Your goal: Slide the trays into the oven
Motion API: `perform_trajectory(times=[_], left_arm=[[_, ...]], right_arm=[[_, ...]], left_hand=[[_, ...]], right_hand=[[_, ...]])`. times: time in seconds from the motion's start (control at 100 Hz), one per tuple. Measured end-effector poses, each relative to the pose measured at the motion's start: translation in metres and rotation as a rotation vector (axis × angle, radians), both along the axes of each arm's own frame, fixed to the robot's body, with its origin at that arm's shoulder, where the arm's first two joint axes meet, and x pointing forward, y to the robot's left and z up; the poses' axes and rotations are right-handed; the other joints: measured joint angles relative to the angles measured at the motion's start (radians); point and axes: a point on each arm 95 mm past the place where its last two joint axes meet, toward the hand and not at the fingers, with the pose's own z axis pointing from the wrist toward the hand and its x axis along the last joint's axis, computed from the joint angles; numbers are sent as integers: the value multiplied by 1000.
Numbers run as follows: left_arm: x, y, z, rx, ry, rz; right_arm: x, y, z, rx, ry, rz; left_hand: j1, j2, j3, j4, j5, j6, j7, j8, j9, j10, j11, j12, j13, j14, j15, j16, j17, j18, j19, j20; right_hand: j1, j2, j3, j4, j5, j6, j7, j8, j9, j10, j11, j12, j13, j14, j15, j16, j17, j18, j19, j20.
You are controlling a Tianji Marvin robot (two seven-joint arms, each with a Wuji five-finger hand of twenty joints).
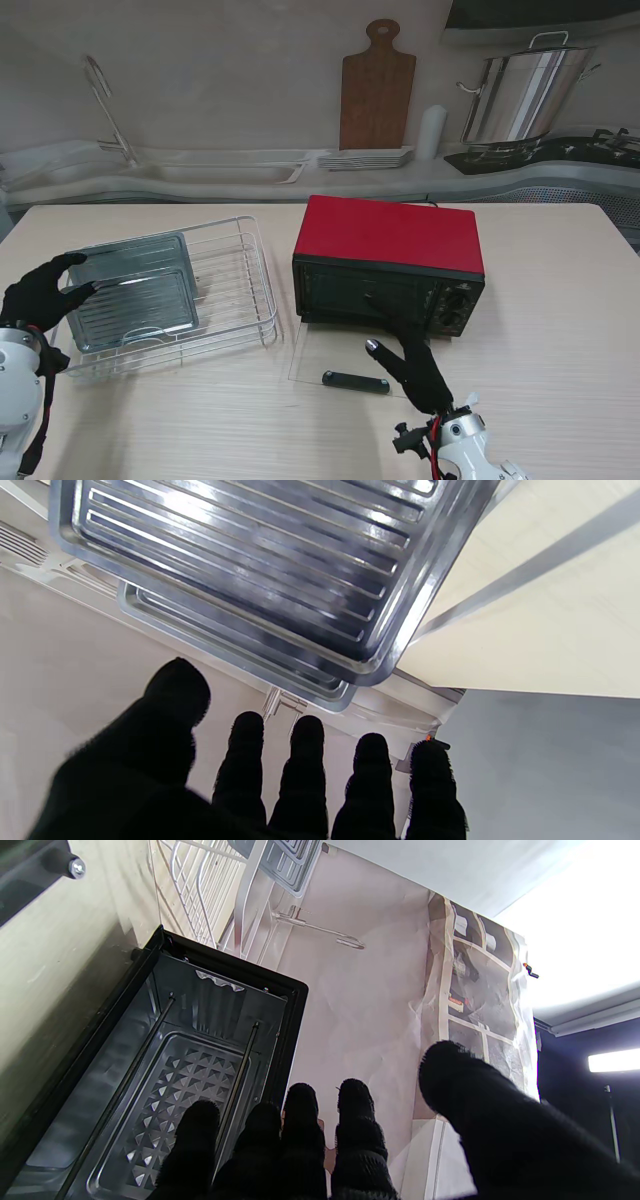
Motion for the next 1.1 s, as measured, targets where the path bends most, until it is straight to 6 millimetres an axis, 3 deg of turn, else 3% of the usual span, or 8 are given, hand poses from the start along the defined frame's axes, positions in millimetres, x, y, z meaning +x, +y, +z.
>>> perform_trajectory(times=[0.37,0.6,0.74,0.83,0.89,0.97,1.1], left_arm=[[13,-1,-9,7,50,8],[14,1,-17,5,86,14],[16,4,-21,-4,99,23],[16,4,-22,-5,106,26],[16,4,-22,8,117,24],[16,4,-22,40,129,22],[17,3,-22,35,126,21]], right_arm=[[1,-2,0,3,8,-10],[1,-3,0,3,11,-10],[2,-3,0,3,12,-11],[2,-3,0,3,13,-11],[2,-3,0,3,13,-11],[2,-3,0,4,14,-11],[2,-3,0,4,14,-12]], left_hand=[[0,0,1,0,71,1,80,47,75,0,54,26,45,0,40,15,-1,0,86,-25],[0,0,1,0,83,-33,14,24,75,-1,20,24,51,0,46,15,-1,0,123,-47],[3,-1,5,0,104,-36,48,25,97,-1,19,16,54,0,54,18,-1,0,141,-50],[35,-17,53,0,114,-36,173,124,114,-14,57,39,78,1,83,41,4,0,179,-50],[98,-61,62,-28,99,-52,274,230,120,-29,90,63,92,1,105,52,13,0,208,-50],[167,-96,67,-34,88,-74,386,340,127,-43,130,96,105,2,130,73,21,3,245,-50],[252,-112,60,-39,90,-107,480,402,183,-51,174,120,164,3,175,90,42,12,307,-50]], right_hand=[[0,0,0,0,0,0,2,0,0,0,0,0,0,0,0,0,0,0,0,0],[0,0,0,0,0,1,2,0,0,0,0,0,0,0,0,0,0,0,0,0],[0,0,0,-10,0,1,2,0,0,0,0,0,0,0,0,0,0,0,0,0],[0,0,0,-10,0,1,2,0,0,0,0,0,0,0,0,0,0,0,0,0],[0,0,0,-10,0,1,2,0,0,0,0,0,0,0,0,0,0,0,0,0],[0,0,0,-10,0,1,2,0,-1,0,0,0,-12,0,-7,0,0,0,0,0],[0,0,0,-10,0,1,3,0,-1,0,0,0,-12,0,-7,0,0,0,0,0]])
